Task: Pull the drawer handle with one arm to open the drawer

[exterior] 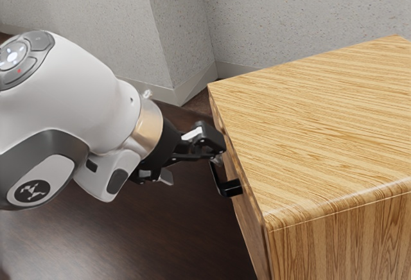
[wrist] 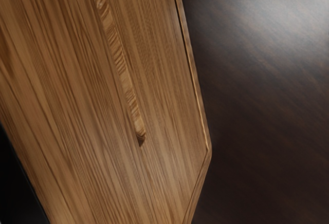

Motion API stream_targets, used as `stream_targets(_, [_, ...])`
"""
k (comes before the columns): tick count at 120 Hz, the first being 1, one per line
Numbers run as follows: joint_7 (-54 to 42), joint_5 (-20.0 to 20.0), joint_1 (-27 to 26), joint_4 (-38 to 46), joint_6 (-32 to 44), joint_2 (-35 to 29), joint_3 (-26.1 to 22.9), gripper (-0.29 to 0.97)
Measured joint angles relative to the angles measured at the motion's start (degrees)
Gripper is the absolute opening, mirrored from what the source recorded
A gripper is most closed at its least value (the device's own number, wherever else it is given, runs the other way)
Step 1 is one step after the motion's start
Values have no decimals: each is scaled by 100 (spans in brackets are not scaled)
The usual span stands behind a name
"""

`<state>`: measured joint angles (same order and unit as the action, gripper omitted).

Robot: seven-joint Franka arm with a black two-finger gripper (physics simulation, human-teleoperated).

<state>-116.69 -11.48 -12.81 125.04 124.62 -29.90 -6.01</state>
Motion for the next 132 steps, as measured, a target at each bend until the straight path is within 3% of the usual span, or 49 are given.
stream_targets(15, [-72, 8, 2, 133, -10, -182, 5, 62])
stream_targets(36, [-138, 13, 0, 175, -39, -181, 18, 69])
stream_targets(60, [-175, 6, -1, 147, -165, -235, 43, 65])
stream_targets(75, [-192, 11, 11, 177, -308, -449, 47, 55])
stream_targets(132, [-232, 24, 44, 642, -683, -1182, 47, 64])
